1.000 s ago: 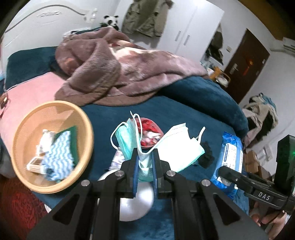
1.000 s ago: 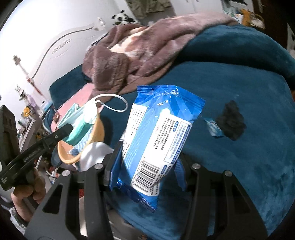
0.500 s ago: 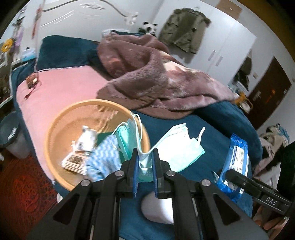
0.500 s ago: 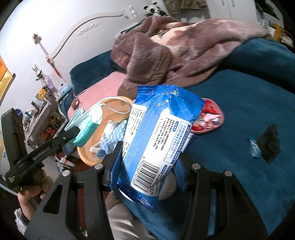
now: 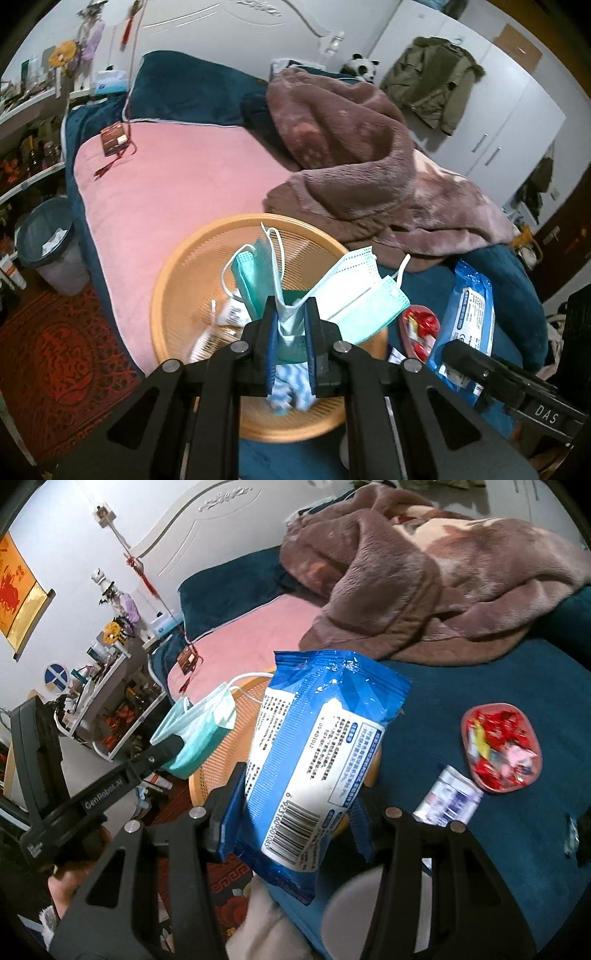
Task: Organize soft objects
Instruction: 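Lower the masks and packet into the basket and open both grippers, then move both grippers back toward the black sock and small blue sachet, then grasp the black sock with the right gripper while the left gripper grasps the blue sachet, then carry the sock and sachet over the orange basket with both grippers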
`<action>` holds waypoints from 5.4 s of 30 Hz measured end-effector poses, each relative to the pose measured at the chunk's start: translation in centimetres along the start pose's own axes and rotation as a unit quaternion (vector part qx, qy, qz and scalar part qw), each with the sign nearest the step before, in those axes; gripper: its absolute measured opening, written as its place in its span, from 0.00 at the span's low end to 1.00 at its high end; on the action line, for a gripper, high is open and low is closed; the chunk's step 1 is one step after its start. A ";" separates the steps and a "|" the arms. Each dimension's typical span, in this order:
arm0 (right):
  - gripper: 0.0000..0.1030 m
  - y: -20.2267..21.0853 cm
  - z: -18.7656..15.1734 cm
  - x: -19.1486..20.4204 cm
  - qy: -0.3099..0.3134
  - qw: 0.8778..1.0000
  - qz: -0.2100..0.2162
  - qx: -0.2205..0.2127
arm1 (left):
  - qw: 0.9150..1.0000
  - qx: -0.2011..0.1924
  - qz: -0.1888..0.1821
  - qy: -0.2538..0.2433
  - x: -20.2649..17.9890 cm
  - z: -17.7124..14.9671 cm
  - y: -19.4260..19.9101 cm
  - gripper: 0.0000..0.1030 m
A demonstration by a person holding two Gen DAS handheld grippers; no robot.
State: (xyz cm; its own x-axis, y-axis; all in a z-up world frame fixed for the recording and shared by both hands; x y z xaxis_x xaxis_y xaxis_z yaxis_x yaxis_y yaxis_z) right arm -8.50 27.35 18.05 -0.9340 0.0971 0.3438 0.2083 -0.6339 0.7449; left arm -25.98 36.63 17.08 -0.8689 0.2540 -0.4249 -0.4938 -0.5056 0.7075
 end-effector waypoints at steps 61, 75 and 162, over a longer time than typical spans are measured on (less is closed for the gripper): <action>1.00 19.4 -17.6 -25.0 -0.260 0.957 -0.127 -0.037 | 0.966 0.078 0.006 -0.246 -24.9 -15.4 -2.0 0.99; 1.00 18.5 -21.4 -32.6 -0.313 0.933 -0.179 -0.008 | 0.941 0.174 -0.032 -0.287 -30.8 -22.9 -8.2 0.99; 0.17 17.1 -16.6 -13.1 -0.179 0.976 -0.113 -0.052 | 0.958 0.144 -0.098 -0.228 -21.5 -18.3 3.8 0.29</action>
State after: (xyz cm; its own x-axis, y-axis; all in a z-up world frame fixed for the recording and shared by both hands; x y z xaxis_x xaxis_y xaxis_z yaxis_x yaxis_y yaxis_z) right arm 2.45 2.50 16.75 -0.7872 0.4940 0.3692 -0.0391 -0.6373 0.7696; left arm -8.50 14.13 18.55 -0.6512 0.6879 -0.3204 -0.5805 -0.1795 0.7943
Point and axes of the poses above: each gripper's, at about its wrist camera, not at the fingertips, and y roughly against the way its jaws point, x to its left, z to its top, the point moved 5 cm from there along -y, roughly the way its jaws point, and after that the axes turned 4 degrees about y, right-handed, at the moved point
